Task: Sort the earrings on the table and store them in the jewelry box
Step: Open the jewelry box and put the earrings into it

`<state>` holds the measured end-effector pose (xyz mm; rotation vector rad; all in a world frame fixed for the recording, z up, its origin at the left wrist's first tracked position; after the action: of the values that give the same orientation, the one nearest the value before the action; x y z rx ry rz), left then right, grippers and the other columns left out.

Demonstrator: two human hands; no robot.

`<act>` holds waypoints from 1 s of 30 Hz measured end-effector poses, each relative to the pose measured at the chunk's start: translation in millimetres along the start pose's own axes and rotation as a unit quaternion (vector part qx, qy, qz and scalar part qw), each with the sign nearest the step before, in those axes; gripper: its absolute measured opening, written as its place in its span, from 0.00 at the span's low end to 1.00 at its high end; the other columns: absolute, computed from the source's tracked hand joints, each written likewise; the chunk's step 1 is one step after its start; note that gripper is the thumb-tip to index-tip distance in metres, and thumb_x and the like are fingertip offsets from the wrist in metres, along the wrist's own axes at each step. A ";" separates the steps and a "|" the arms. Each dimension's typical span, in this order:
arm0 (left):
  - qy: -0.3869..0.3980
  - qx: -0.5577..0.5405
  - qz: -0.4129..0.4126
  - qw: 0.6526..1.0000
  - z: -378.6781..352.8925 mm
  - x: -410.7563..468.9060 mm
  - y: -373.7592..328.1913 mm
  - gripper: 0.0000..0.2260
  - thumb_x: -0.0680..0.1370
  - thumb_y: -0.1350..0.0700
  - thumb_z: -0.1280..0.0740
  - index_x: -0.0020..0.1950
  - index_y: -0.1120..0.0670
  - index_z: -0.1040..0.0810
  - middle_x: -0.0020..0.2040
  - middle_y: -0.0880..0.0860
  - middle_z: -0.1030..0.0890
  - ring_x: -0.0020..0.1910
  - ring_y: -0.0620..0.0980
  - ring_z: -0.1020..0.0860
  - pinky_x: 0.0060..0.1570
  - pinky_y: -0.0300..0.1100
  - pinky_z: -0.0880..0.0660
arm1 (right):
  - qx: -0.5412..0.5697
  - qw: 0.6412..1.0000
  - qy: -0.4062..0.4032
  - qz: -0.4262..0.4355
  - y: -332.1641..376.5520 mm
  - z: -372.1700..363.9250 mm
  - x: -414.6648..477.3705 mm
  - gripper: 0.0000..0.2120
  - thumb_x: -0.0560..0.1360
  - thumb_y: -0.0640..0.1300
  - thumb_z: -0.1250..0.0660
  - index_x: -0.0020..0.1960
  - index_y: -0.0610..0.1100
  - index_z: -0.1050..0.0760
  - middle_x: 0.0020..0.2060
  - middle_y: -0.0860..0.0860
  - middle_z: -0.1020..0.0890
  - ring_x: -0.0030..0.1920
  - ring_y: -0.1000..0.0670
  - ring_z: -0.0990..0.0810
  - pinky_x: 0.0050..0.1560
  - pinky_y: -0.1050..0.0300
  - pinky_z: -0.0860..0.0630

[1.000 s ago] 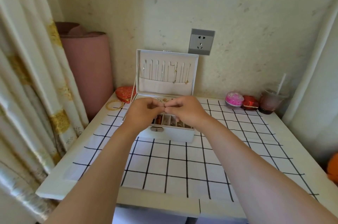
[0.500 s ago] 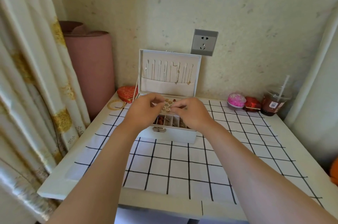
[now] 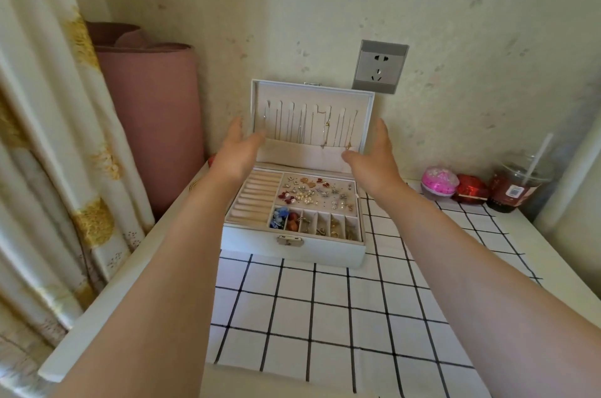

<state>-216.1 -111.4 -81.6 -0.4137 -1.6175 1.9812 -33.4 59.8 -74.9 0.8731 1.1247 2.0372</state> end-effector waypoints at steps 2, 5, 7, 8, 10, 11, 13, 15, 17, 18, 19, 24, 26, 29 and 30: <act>0.029 -0.020 0.003 0.999 -9.1 4.9 0.0 0.30 0.82 0.46 0.40 0.81 0.46 0.50 0.80 0.47 0.45 0.78 0.50 0.44 0.75 0.50 0.45 | 0.058 0.998 0.031 -0.016 -3.9 -6.9 7.7 0.37 0.76 0.34 0.34 0.78 0.52 0.47 0.68 0.54 0.28 0.66 0.52 0.28 0.67 0.53 0.33; 0.030 -0.043 -0.003 0.999 -13.1 8.6 0.8 0.32 0.81 0.43 0.39 0.81 0.45 0.52 0.80 0.46 0.44 0.78 0.50 0.43 0.74 0.51 0.44 | 0.091 0.995 0.003 -0.050 -11.1 -3.0 13.7 0.41 0.77 0.35 0.35 0.81 0.54 0.54 0.74 0.49 0.31 0.72 0.47 0.31 0.69 0.52 0.33; 0.012 -0.065 -0.011 0.998 -9.6 7.8 -0.5 0.33 0.81 0.43 0.38 0.81 0.44 0.52 0.79 0.46 0.40 0.76 0.50 0.40 0.72 0.50 0.42 | 0.105 0.993 -0.004 -0.061 -12.4 0.9 13.4 0.41 0.79 0.35 0.36 0.81 0.55 0.57 0.75 0.47 0.34 0.72 0.47 0.31 0.64 0.56 0.34; 0.002 -0.067 -0.018 0.998 -6.6 6.7 -2.3 0.33 0.81 0.43 0.38 0.81 0.44 0.52 0.78 0.47 0.38 0.76 0.49 0.39 0.72 0.50 0.42 | 0.104 0.993 -0.002 -0.061 -12.0 2.1 13.3 0.41 0.79 0.37 0.36 0.81 0.55 0.57 0.74 0.45 0.32 0.70 0.47 0.29 0.62 0.57 0.34; -0.012 -0.041 -0.034 0.998 -0.8 5.8 -6.6 0.34 0.80 0.42 0.38 0.81 0.45 0.52 0.78 0.47 0.38 0.76 0.50 0.40 0.74 0.52 0.43 | 0.093 0.994 -0.001 -0.060 -7.9 5.7 12.0 0.41 0.75 0.43 0.34 0.81 0.57 0.52 0.68 0.44 0.29 0.63 0.46 0.24 0.61 0.54 0.30; -0.015 -0.028 -0.038 0.999 1.4 4.6 -8.2 0.33 0.80 0.42 0.38 0.81 0.45 0.51 0.78 0.47 0.40 0.77 0.50 0.41 0.75 0.52 0.43 | 0.083 0.995 0.001 -0.059 -5.8 7.3 11.1 0.40 0.71 0.47 0.34 0.79 0.59 0.46 0.66 0.44 0.27 0.59 0.46 0.22 0.62 0.51 0.28; -0.002 -0.025 -0.036 0.999 2.0 2.2 -8.9 0.33 0.81 0.44 0.38 0.81 0.45 0.51 0.80 0.48 0.43 0.78 0.50 0.43 0.75 0.50 0.44 | 0.073 0.996 0.016 -0.045 -3.8 7.3 12.0 0.33 0.66 0.48 0.36 0.71 0.61 0.32 0.63 0.46 0.25 0.56 0.47 0.21 0.64 0.45 0.26; 0.027 -0.035 -0.029 0.999 -2.0 -1.7 -5.9 0.33 0.81 0.45 0.38 0.81 0.45 0.53 0.80 0.49 0.44 0.78 0.50 0.43 0.73 0.48 0.44 | 0.068 0.997 0.024 -0.040 -5.5 5.7 13.4 0.28 0.66 0.48 0.37 0.64 0.65 0.28 0.62 0.47 0.25 0.56 0.48 0.21 0.64 0.42 0.26; 0.051 -0.023 -0.022 0.998 -5.6 -4.3 -0.6 0.34 0.81 0.45 0.37 0.81 0.45 0.54 0.80 0.48 0.43 0.78 0.50 0.43 0.72 0.47 0.43 | 0.064 0.997 0.035 -0.036 -8.3 3.6 15.2 0.28 0.66 0.48 0.36 0.64 0.68 0.29 0.63 0.49 0.25 0.58 0.48 0.22 0.65 0.42 0.27; 0.061 -0.015 -0.016 0.998 -7.0 -4.7 2.4 0.34 0.81 0.45 0.37 0.81 0.45 0.53 0.80 0.47 0.43 0.78 0.50 0.42 0.71 0.47 0.43 | 0.061 0.997 0.039 -0.029 -12.3 2.3 18.7 0.28 0.67 0.48 0.36 0.64 0.69 0.30 0.63 0.49 0.25 0.59 0.48 0.22 0.66 0.42 0.27; 0.067 -0.004 -0.011 0.998 -8.3 -4.8 5.3 0.33 0.81 0.45 0.37 0.81 0.45 0.51 0.80 0.47 0.42 0.78 0.50 0.42 0.72 0.48 0.43 | 0.056 0.997 0.041 -0.026 -9.9 1.8 16.2 0.29 0.67 0.47 0.35 0.64 0.69 0.30 0.64 0.49 0.25 0.60 0.49 0.22 0.66 0.42 0.28; 0.006 0.174 -0.087 0.981 -8.1 -10.5 4.4 0.28 0.80 0.48 0.36 0.79 0.46 0.40 0.79 0.48 0.43 0.78 0.51 0.45 0.73 0.50 0.44 | -0.002 1.000 0.006 -0.001 -3.9 1.1 2.4 0.31 0.75 0.37 0.34 0.73 0.55 0.38 0.68 0.53 0.34 0.63 0.53 0.31 0.63 0.57 0.35; -0.028 0.247 -0.134 0.959 -7.3 -17.7 -0.4 0.26 0.79 0.50 0.35 0.77 0.45 0.36 0.78 0.48 0.42 0.76 0.50 0.46 0.73 0.50 0.43 | -0.118 0.990 -0.035 0.062 6.2 1.2 -9.8 0.29 0.74 0.38 0.32 0.72 0.50 0.36 0.67 0.51 0.36 0.63 0.52 0.33 0.62 0.60 0.37; -0.033 0.283 -0.208 0.936 -11.9 -28.2 -10.9 0.21 0.77 0.51 0.32 0.71 0.45 0.28 0.71 0.46 0.32 0.70 0.47 0.40 0.66 0.41 0.41 | -0.201 0.962 0.035 0.180 30.4 -15.9 -28.8 0.12 0.73 0.40 0.30 0.55 0.50 0.23 0.55 0.54 0.25 0.53 0.54 0.24 0.55 0.59 0.28; -0.025 0.288 -0.219 0.932 -14.7 -31.1 -12.3 0.19 0.77 0.51 0.32 0.68 0.45 0.26 0.67 0.46 0.30 0.68 0.46 0.39 0.64 0.39 0.41 | -0.211 0.953 0.113 0.186 33.0 -27.6 -35.8 0.07 0.73 0.42 0.30 0.50 0.50 0.20 0.49 0.57 0.22 0.48 0.57 0.23 0.51 0.58 0.26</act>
<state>-180.4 -116.2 -76.2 0.2117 -0.9635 1.9913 -42.0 5.2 -65.8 0.6785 0.6191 2.6138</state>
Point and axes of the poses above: each hand's wrist, its own x-axis towards the middle knuckle, its own z-axis out of the back of the hand, y = z × x, the point moved 7 cm from there along x, towards the middle knuckle
